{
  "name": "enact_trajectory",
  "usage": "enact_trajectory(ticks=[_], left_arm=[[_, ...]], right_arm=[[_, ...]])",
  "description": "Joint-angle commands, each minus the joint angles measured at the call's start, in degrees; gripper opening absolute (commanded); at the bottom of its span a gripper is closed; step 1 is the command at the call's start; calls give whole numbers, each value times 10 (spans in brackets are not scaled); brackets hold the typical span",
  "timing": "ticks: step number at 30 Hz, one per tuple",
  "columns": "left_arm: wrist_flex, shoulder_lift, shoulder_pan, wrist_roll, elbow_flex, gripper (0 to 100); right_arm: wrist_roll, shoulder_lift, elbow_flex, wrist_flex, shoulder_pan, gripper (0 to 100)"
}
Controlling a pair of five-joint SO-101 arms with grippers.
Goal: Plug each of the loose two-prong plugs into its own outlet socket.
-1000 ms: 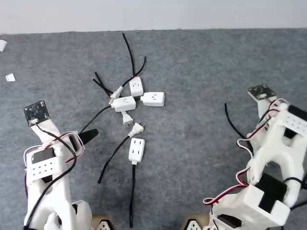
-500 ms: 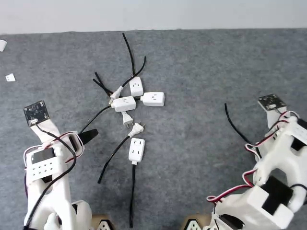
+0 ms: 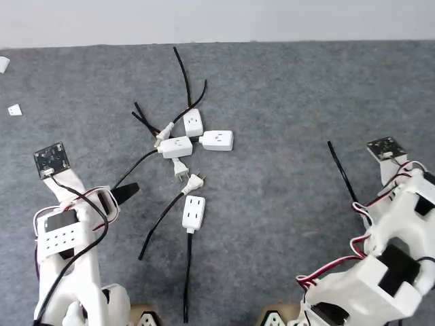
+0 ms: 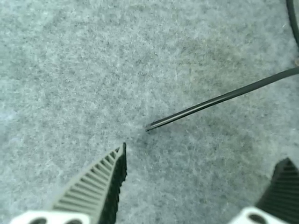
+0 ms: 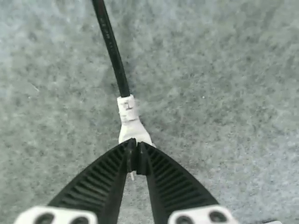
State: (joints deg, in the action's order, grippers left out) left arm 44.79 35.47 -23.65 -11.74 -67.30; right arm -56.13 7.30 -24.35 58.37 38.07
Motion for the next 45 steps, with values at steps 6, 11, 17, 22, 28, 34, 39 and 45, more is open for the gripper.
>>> enact_trajectory(ticks=[6,11,17,22,28,34,39,45], left_arm=[[-17,-1,1,7,10,445],[-17,-1,1,7,10,445],[-17,-1,1,7,10,445],[-17,-1,1,7,10,445],[-17,0,0,7,10,445],[-17,3,-1,7,10,445],[-17,3,-1,7,10,445],[-17,2,-1,7,10,445]], right_arm=[[-4,0,92,77,-40,10],[-7,1,115,124,-71,53],[-8,8,113,114,-78,99],[-29,8,86,81,-74,105],[-55,8,70,79,-78,102],[-76,29,57,43,-73,105],[-80,63,64,43,-76,102],[-80,69,68,39,-74,101]])
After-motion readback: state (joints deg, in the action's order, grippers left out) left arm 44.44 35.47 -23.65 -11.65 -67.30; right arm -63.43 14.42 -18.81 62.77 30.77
